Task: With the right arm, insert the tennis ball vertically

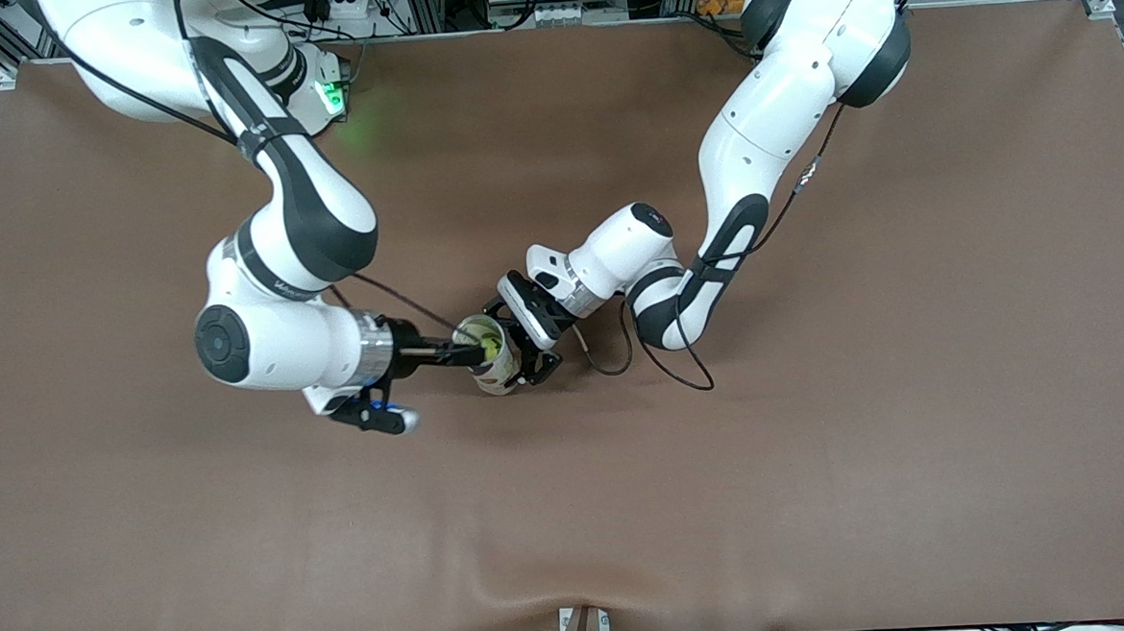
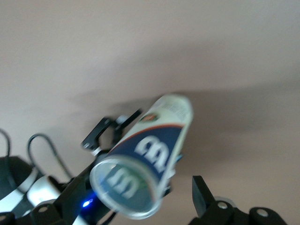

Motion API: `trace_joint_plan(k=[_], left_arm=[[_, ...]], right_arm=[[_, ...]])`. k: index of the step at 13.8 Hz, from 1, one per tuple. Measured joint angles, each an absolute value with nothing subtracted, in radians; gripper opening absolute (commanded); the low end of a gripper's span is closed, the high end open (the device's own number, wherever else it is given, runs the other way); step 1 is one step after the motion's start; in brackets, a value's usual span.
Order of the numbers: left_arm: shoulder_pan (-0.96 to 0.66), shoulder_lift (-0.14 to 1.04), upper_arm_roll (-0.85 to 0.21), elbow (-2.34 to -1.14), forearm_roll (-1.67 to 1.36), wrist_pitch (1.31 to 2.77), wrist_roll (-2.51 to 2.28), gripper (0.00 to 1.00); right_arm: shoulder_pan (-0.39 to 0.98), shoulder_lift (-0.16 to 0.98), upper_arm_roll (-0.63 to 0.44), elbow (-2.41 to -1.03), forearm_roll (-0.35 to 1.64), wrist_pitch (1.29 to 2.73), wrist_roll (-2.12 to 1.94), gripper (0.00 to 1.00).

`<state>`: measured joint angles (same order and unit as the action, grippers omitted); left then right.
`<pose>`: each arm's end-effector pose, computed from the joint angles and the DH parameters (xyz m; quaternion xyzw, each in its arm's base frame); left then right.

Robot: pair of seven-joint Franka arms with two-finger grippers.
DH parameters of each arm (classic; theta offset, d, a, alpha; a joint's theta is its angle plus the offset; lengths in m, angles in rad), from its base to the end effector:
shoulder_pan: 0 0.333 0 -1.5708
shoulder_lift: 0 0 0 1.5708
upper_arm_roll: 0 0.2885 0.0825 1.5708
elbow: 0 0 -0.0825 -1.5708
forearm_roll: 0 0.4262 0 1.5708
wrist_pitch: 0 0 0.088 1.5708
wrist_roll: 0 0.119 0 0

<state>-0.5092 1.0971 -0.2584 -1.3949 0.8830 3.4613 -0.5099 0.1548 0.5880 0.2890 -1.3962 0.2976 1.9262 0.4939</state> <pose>0.5074 -0.5502 0.1179 0.7767 -0.4164 0.3876 0.2703 0.6680 0.3071 0.3291 -0.9710 0.0996 0.1141 0.1848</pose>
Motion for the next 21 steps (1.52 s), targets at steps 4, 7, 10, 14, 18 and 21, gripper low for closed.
trace_joint_plan(k=[4, 7, 10, 14, 18, 21], left_arm=[[-0.474, 1.094, -0.259, -1.417, 0.977, 3.462, -0.510, 1.00], [-0.419, 1.089, -0.261, -1.442, 1.040, 3.468, -0.511, 1.00], [-0.396, 1.067, -0.262, -1.509, 1.042, 3.471, -0.511, 1.00], [-0.326, 0.992, -0.273, -1.633, 1.042, 3.471, -0.512, 1.00], [-0.218, 0.949, -0.309, -1.679, 1.042, 3.467, -0.568, 1.00], [-0.181, 0.919, -0.323, -1.671, 1.038, 3.394, -0.648, 1.00]], right_arm=[[0.089, 0.514, 0.286, -1.394, 0.232, 1.848, 0.394, 1.00], [0.035, 0.444, 0.262, -1.412, 0.193, 1.795, 0.282, 1.00], [0.017, 0.339, 0.151, -1.470, 0.178, 1.742, 0.141, 1.00], [0.011, 0.189, -0.008, -1.529, 0.162, 1.632, -0.042, 1.00], [0.003, 0.032, -0.058, -1.619, 0.091, 1.550, -0.078, 1.00], [0.001, -0.017, -0.086, -1.627, 0.070, 1.494, -0.078, 1.00]])
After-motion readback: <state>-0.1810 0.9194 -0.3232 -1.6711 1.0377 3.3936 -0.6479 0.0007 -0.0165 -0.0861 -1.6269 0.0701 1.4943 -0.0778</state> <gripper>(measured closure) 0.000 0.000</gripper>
